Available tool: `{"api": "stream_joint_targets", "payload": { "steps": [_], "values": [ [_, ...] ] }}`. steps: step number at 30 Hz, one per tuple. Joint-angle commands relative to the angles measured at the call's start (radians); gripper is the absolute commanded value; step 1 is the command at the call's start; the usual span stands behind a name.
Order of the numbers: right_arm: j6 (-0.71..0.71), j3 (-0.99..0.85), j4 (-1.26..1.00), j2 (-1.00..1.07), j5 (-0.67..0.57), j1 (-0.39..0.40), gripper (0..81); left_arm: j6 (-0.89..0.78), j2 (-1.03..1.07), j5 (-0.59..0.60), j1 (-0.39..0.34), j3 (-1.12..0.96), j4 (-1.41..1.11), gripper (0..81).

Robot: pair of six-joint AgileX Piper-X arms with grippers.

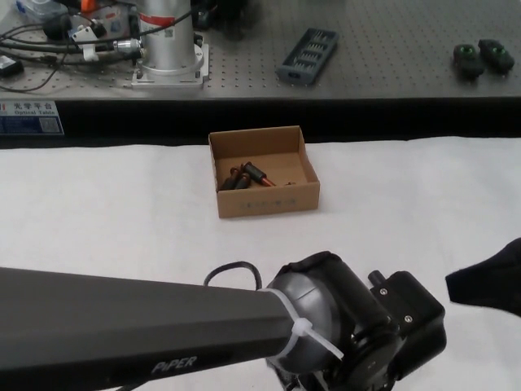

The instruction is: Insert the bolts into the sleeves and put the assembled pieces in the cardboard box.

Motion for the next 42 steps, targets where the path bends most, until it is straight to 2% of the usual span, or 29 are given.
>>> {"api": "stream_joint_targets", "payload": {
  "steps": [1, 4, 8, 13, 17, 22, 26, 28, 31, 34, 38, 40, 42],
  "values": [
    [0.001, -0.020, -0.025, -0.037, 0.014, -0.006, 25.0, -0.230, 0.054, 0.053, -0.002, 0.016, -0.049, 24.6],
    [0.001, -0.020, -0.058, -0.068, 0.024, -0.006, 25.0, -0.367, 0.054, 0.074, 0.000, 0.016, -0.065, 24.6],
    [0.005, -0.020, -0.062, -0.090, 0.024, -0.006, 25.0, -0.571, 0.054, 0.157, 0.017, 0.016, -0.122, 24.6],
    [0.019, -0.020, -0.034, -0.088, 0.024, -0.006, 25.0, -0.874, 0.054, 0.264, 0.052, 0.016, -0.301, 24.6],
    [0.019, -0.020, -0.015, -0.088, 0.020, -0.006, 25.0, -1.088, 0.054, 0.272, 0.087, 0.016, -0.458, 24.1],
    [0.019, -0.020, 0.002, -0.097, 0.016, -0.006, 25.0, -1.203, 0.054, 0.267, 0.132, 0.016, -0.527, 19.1],
    [0.019, -0.020, 0.002, -0.117, 0.016, -0.006, 25.0, -1.158, 0.054, 0.285, 0.156, 0.016, -0.530, 17.4],
    [0.019, -0.020, 0.002, -0.126, 0.016, -0.006, 25.0, -1.126, 0.054, 0.302, 0.163, 0.016, -0.530, 19.4],
    [0.019, -0.020, 0.023, -0.140, 0.027, -0.006, 25.0, -1.095, 0.052, 0.311, 0.175, 0.016, -0.530, 29.9],
    [0.044, -0.020, 0.119, -0.153, 0.103, -0.006, 25.0, -0.973, 0.043, 0.330, 0.203, 0.016, -0.532, 39.9],
    [0.048, 0.008, 0.241, -0.152, 0.167, -0.006, 25.0, -0.801, 0.006, 0.335, 0.270, 0.016, -0.424, 33.6],
    [0.081, 0.035, 0.250, -0.152, 0.166, -0.006, 25.0, -0.663, -0.018, 0.339, 0.316, 0.016, -0.350, 28.6],
    [0.108, 0.064, 0.240, -0.152, 0.181, -0.006, 25.0, -0.525, -0.053, 0.336, 0.359, 0.016, -0.288, 27.0]
  ]
}}
